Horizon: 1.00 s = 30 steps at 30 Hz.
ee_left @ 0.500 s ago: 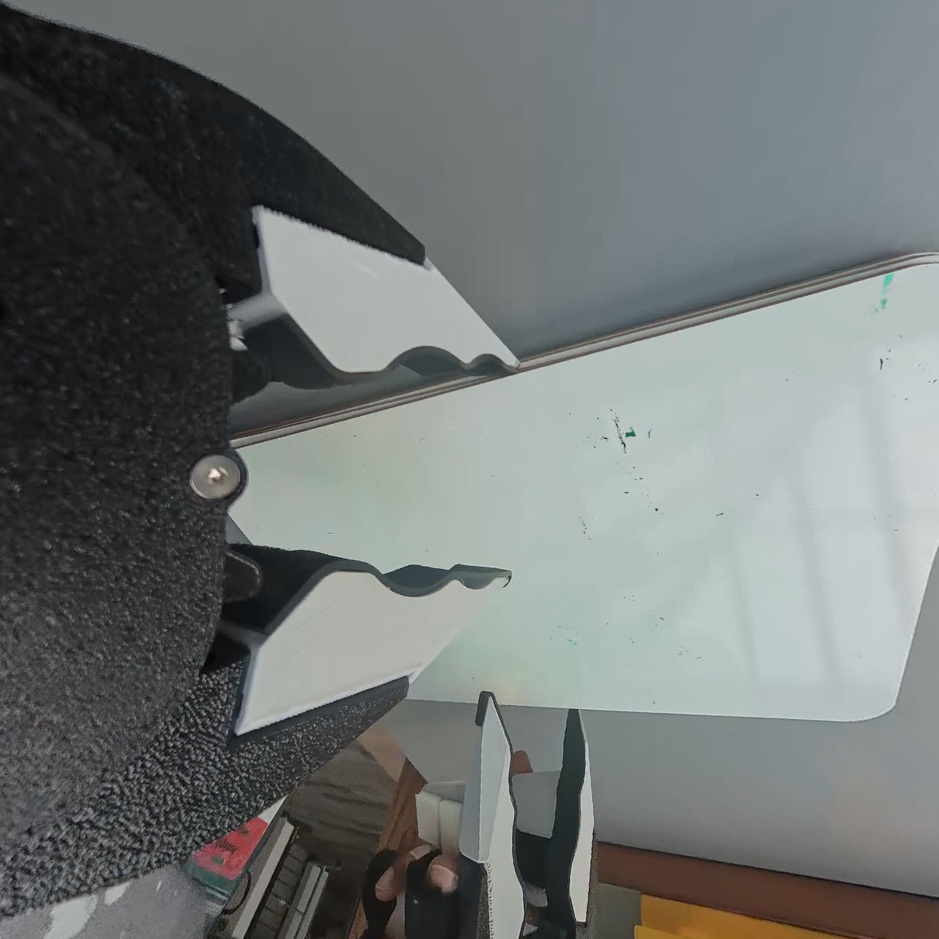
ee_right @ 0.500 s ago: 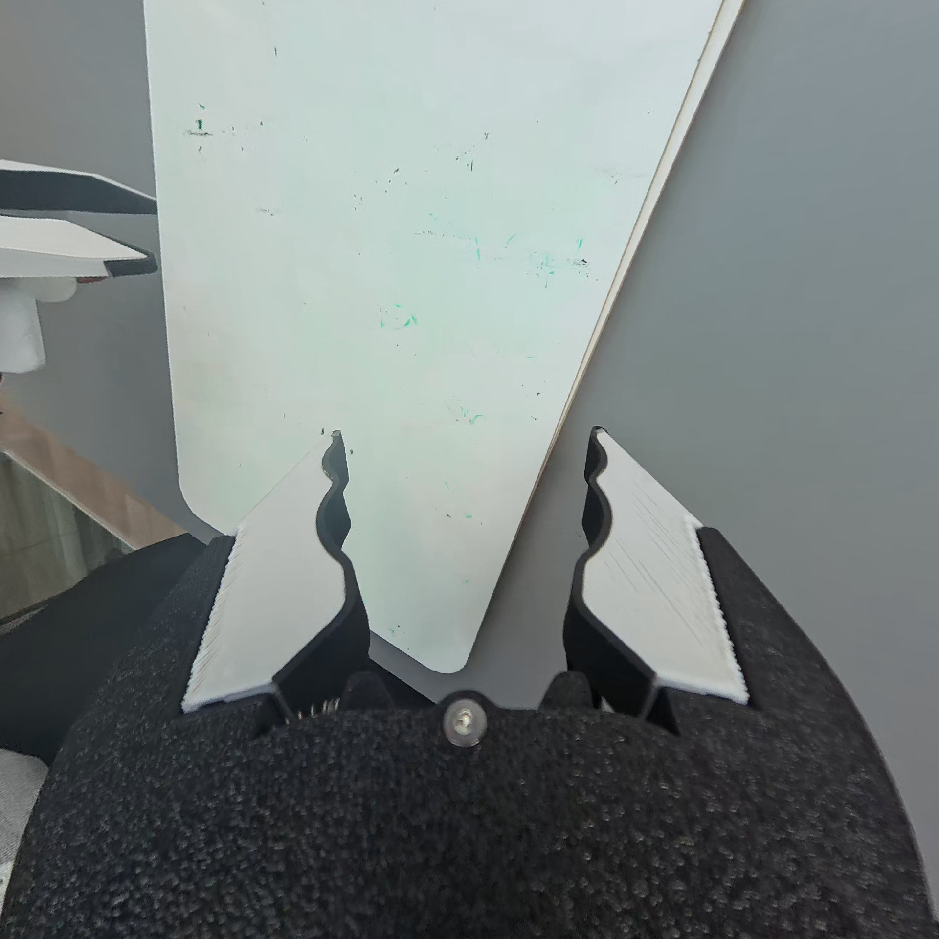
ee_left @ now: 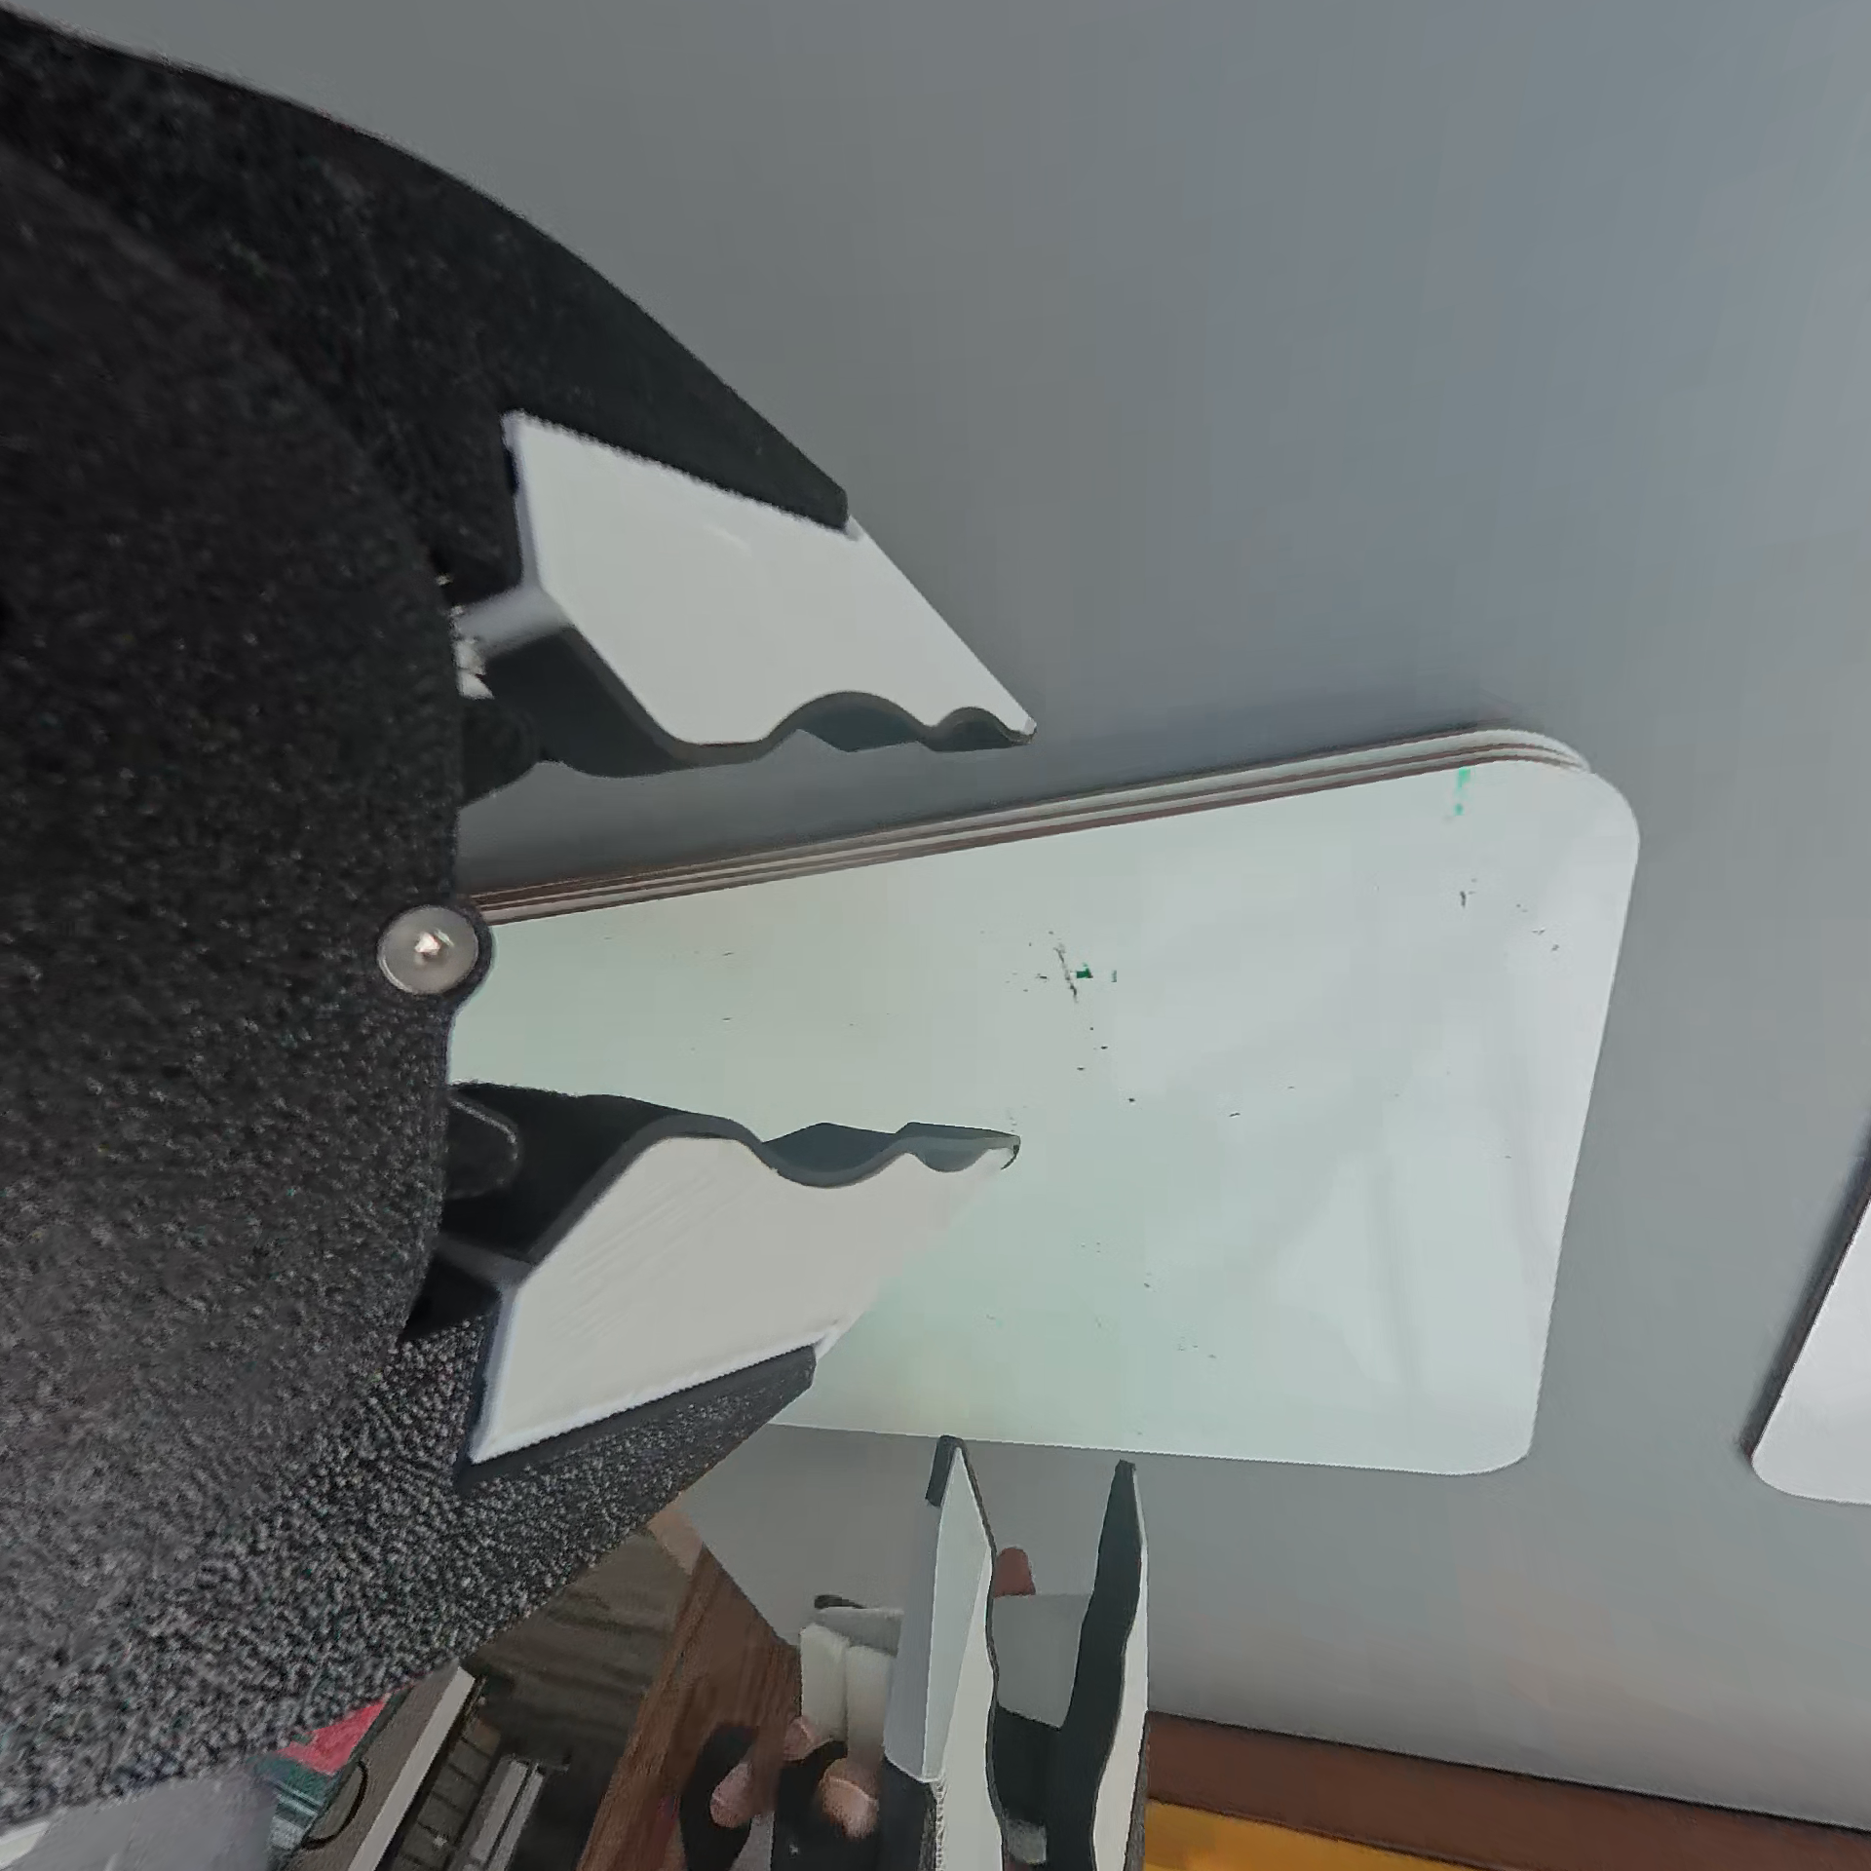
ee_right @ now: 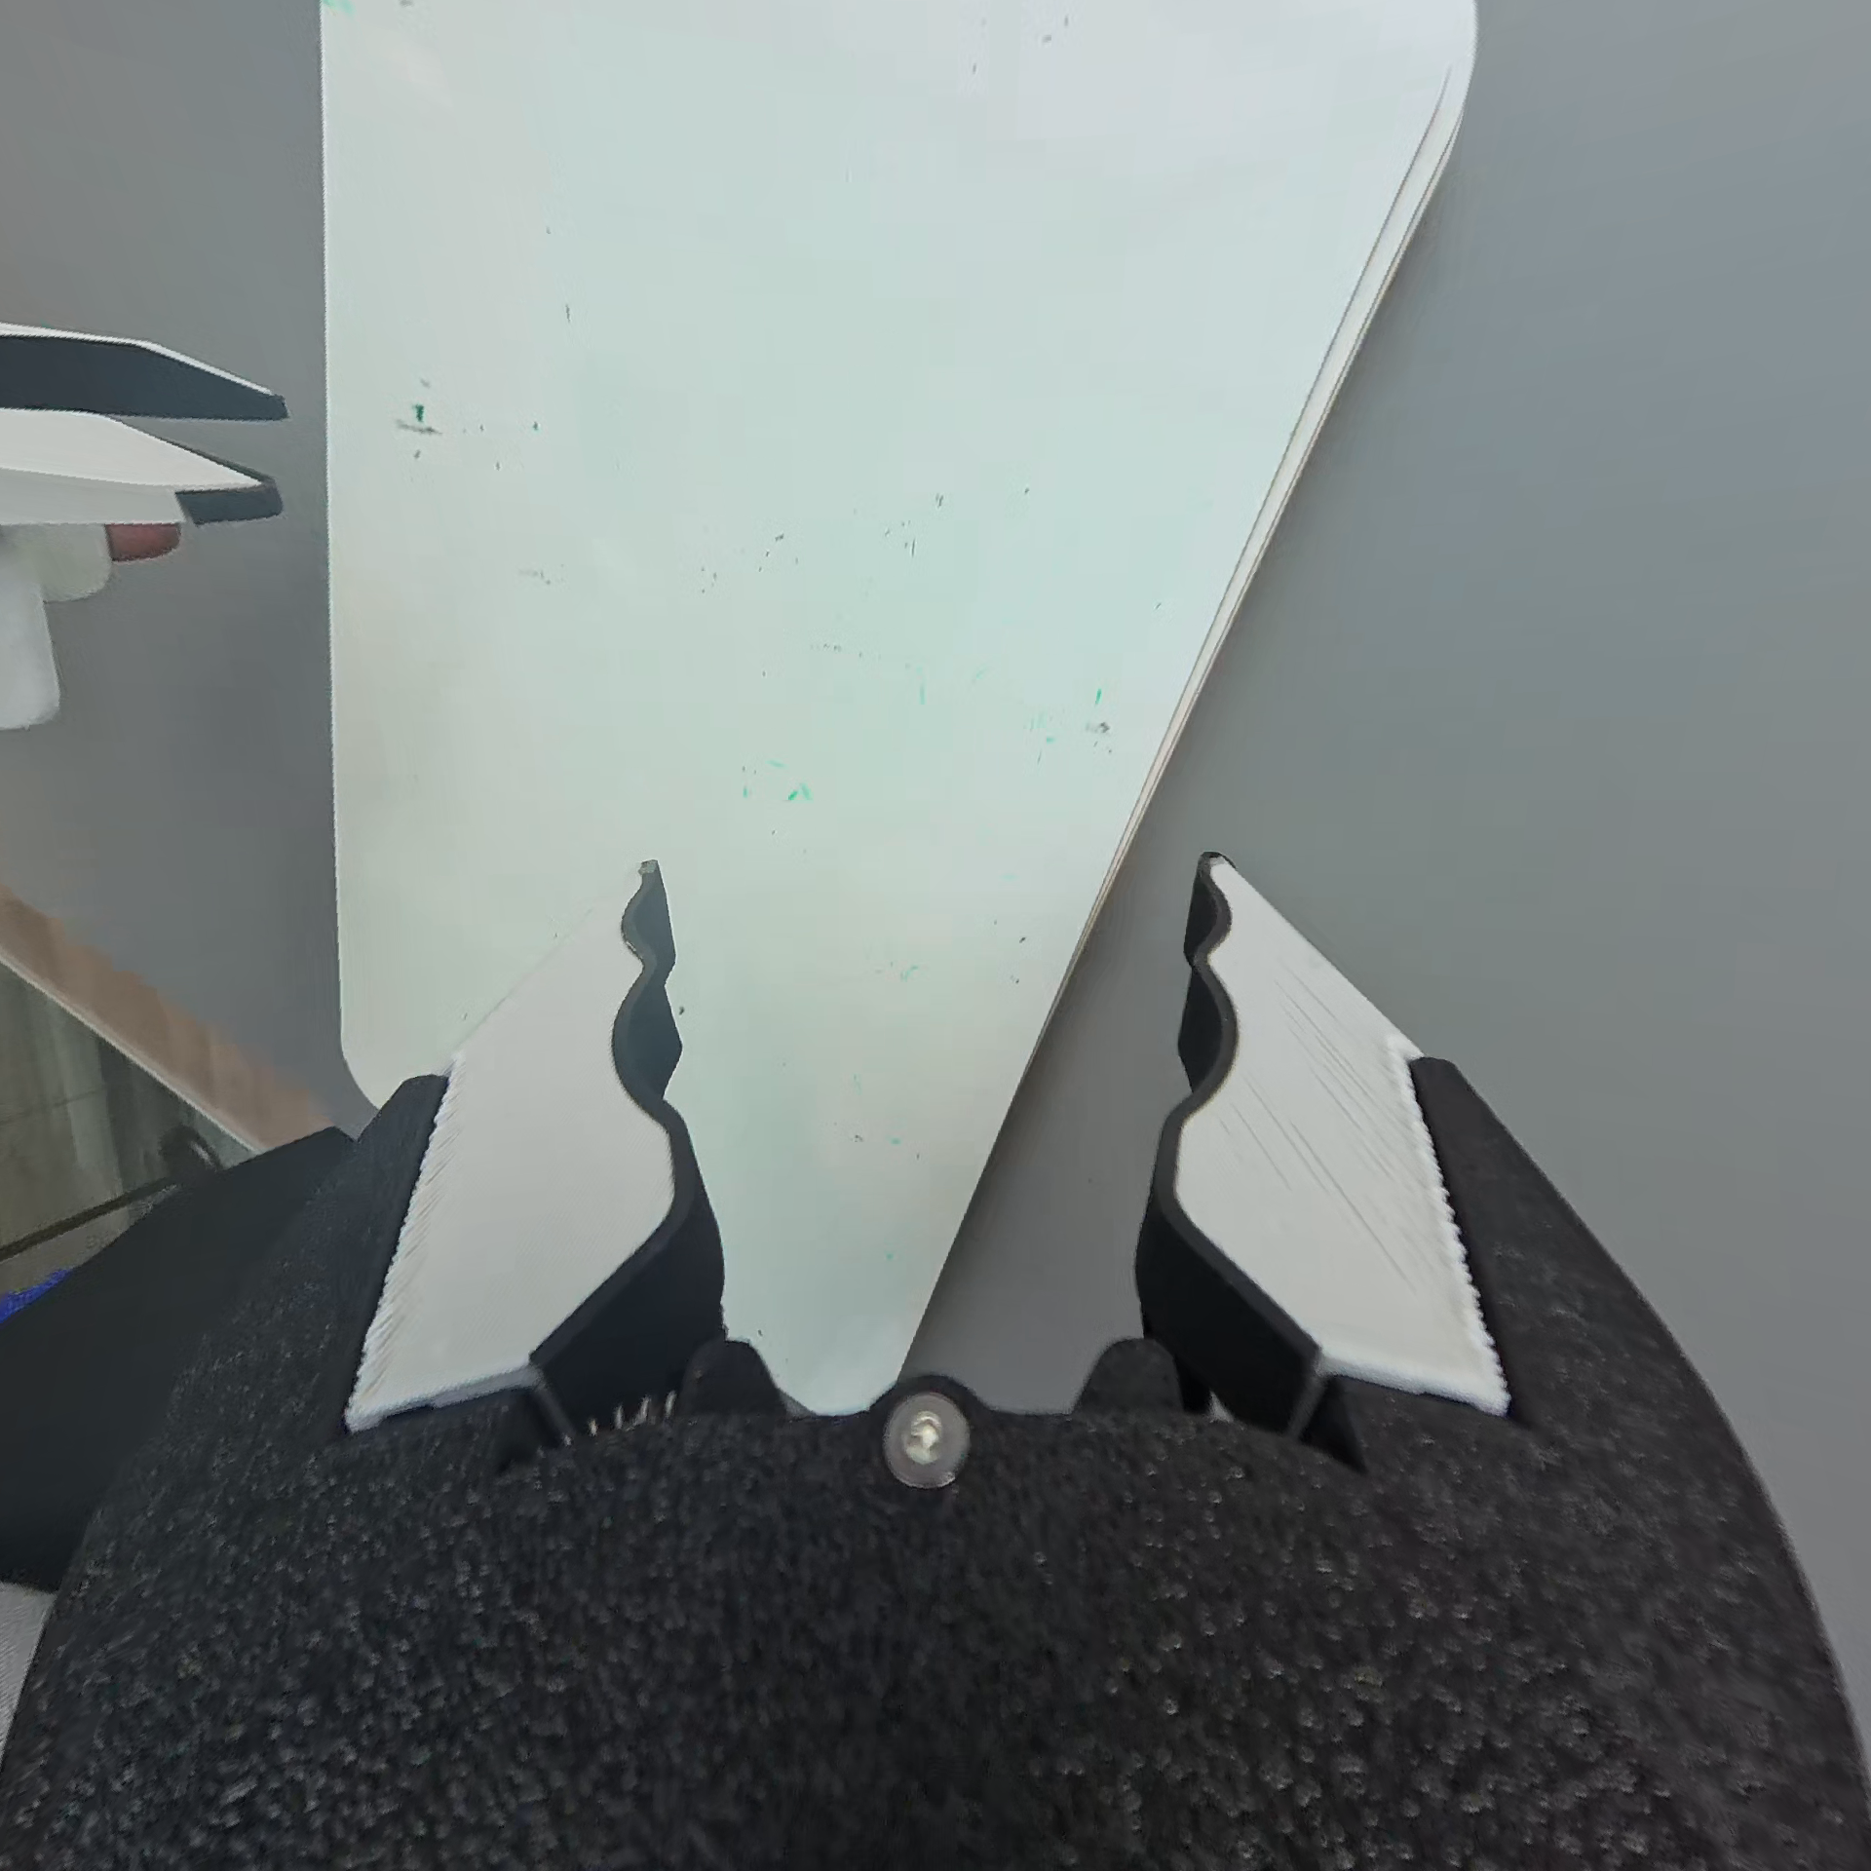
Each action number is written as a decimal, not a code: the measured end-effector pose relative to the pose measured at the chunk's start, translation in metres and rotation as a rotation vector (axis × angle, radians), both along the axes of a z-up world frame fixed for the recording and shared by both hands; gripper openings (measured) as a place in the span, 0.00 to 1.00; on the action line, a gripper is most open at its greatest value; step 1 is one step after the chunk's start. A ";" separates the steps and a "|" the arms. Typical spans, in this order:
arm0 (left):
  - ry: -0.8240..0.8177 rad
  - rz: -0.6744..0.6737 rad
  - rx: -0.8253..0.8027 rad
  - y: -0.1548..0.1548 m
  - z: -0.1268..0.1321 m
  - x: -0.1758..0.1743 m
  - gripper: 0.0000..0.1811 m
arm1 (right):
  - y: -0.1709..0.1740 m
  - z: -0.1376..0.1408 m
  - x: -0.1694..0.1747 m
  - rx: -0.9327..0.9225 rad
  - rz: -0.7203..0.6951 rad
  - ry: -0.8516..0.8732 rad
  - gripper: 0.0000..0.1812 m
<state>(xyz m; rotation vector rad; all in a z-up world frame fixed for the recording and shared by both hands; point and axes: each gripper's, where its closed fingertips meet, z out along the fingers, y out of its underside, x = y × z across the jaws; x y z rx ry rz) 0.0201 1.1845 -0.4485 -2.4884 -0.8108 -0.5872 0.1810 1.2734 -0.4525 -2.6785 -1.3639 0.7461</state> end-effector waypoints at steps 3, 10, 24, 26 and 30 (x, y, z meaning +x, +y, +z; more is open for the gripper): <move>0.003 0.034 0.049 0.021 -0.002 -0.020 0.43 | 0.030 -0.005 -0.017 0.055 0.018 0.011 0.61; -0.022 -0.016 0.035 0.053 -0.008 -0.015 0.44 | 0.039 -0.015 -0.054 0.047 0.034 0.018 0.64; 0.098 -0.051 -0.023 0.049 -0.003 -0.020 0.43 | 0.041 -0.013 -0.050 0.118 0.183 -0.018 0.69; 0.079 -0.018 0.036 0.037 0.013 -0.021 0.43 | 0.053 0.002 -0.059 0.169 0.247 0.044 0.68; -0.029 0.100 0.056 -0.033 0.032 0.012 0.42 | 0.057 0.025 -0.100 0.212 0.552 0.152 0.65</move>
